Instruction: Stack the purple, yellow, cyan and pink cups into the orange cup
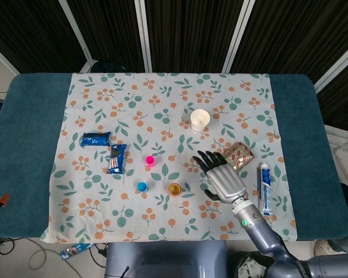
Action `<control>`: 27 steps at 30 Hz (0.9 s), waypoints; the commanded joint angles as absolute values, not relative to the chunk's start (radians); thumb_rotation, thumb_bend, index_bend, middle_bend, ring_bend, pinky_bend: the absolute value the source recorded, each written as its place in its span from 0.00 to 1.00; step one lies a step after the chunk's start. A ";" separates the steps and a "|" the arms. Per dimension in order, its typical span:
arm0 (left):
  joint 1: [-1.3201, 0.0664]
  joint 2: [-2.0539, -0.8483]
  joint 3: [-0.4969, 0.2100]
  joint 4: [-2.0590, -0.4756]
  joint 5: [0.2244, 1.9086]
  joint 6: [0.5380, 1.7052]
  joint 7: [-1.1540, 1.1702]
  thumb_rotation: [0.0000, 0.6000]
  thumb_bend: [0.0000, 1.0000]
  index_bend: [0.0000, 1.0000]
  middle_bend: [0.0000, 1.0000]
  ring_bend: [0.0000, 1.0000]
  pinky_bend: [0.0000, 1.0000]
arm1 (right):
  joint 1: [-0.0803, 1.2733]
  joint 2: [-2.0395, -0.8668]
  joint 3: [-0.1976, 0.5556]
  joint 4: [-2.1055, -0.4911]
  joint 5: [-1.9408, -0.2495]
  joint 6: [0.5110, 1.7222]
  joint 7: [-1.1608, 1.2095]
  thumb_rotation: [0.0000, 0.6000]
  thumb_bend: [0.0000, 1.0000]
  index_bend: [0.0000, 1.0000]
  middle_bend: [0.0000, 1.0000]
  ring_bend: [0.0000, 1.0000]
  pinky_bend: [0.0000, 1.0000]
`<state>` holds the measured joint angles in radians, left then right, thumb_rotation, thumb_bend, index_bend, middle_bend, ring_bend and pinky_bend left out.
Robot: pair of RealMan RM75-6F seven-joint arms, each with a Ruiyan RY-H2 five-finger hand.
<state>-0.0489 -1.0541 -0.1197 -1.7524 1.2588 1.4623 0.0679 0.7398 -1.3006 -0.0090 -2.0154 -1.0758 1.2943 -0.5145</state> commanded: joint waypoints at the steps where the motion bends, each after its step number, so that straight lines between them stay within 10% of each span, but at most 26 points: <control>1: -0.054 -1.060 -0.112 -1.743 1.294 1.466 0.059 1.00 0.14 0.00 0.00 0.00 0.00 | 0.560 -1.212 -0.123 -2.003 -1.280 1.474 -0.372 1.00 0.36 0.01 0.00 0.00 0.10; 10: -0.118 -1.064 -0.080 -1.725 1.463 1.420 0.034 1.00 0.14 0.04 0.00 0.00 0.00 | 0.302 -1.263 -0.261 -1.787 -1.477 1.688 -0.162 1.00 0.36 0.01 0.00 0.00 0.10; 27: -0.475 -1.067 -0.135 -1.923 1.414 0.942 0.242 1.00 0.14 0.15 0.00 0.00 0.00 | 0.208 -1.299 -0.173 -1.649 -1.512 1.671 -0.082 1.00 0.36 0.01 0.00 0.00 0.10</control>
